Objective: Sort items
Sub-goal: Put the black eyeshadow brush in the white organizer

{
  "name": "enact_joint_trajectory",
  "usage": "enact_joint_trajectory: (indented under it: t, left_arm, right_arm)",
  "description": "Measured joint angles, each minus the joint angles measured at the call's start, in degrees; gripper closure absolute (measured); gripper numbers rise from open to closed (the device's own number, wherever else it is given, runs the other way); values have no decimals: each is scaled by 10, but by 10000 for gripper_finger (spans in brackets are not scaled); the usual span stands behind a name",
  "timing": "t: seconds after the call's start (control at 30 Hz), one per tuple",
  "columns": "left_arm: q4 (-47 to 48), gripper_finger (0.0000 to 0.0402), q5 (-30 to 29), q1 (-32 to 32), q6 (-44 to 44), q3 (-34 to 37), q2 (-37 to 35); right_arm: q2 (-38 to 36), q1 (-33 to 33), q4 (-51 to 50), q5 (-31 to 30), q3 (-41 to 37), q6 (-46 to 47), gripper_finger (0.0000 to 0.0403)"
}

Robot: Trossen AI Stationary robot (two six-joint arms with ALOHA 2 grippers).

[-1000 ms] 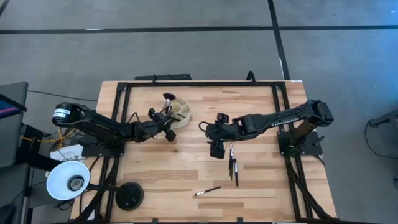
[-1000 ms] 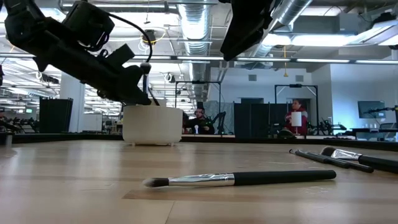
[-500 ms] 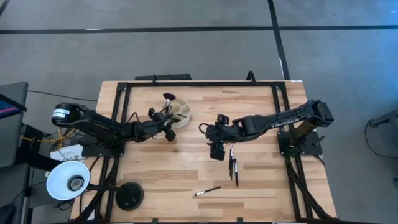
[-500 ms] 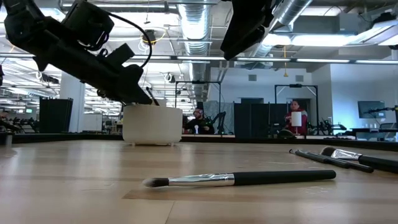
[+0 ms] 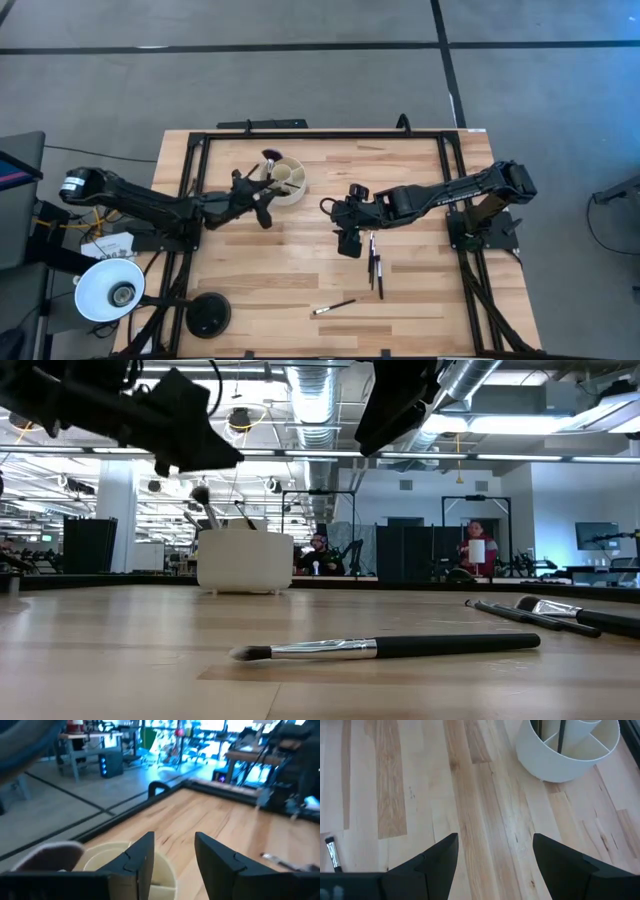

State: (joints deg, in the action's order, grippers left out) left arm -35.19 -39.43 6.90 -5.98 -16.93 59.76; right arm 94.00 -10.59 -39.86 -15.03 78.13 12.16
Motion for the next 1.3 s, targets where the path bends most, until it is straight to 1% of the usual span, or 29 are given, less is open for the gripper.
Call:
enact_joint_trajectory:
  t: [0.17, 0.37, 0.53, 0.6, 0.67, 0.7, 0.83, 0.97, 1.1, 1.2, 1.23, 1.3]
  left_arm:
    - [0, 263, 0, 25, 1, 0, -28]
    - [1, 263, 0, 52, 2, 0, -32]
    - [1, 263, 1, 60, 2, 0, -32]
    - [0, 263, 1, 60, 1, 0, -32]
    - [1, 263, 1, 60, 1, 0, -32]
    - [0, 263, 1, 60, 1, 0, -32]
    - [0, 263, 1, 60, 0, 0, -32]
    - [0, 263, 1, 60, -1, 0, -32]
    - [0, 263, 8, 60, -3, 0, -32]
    - [-2, 263, 18, 60, -3, 0, -31]
    - [-3, 263, 20, 60, -3, 0, -31]
    - [-4, 263, 20, 60, -3, 0, -31]
  right_arm:
    - [0, 0, 0, 0, 0, 4, 154]
    - [0, 0, -1, 0, 0, 62, 154]
    - [0, 0, -3, 0, 0, 116, 154]
    - [0, 2, -3, 2, 0, 114, 154]
    - [0, 0, -3, 17, 0, 95, 154]
    - [0, -4, -2, 22, 0, 92, 154]
    - [-4, -24, -2, 30, 0, 130, 154]
    - [-11, -44, -28, 37, 0, 135, 154]
    - [-39, -74, -32, 33, 0, 148, 154]
    - [-66, -108, -40, 0, 1, 122, 154]
    - [-74, -124, -36, -27, -1, 108, 154]
    - [-87, -156, -7, -103, -21, 84, 154]
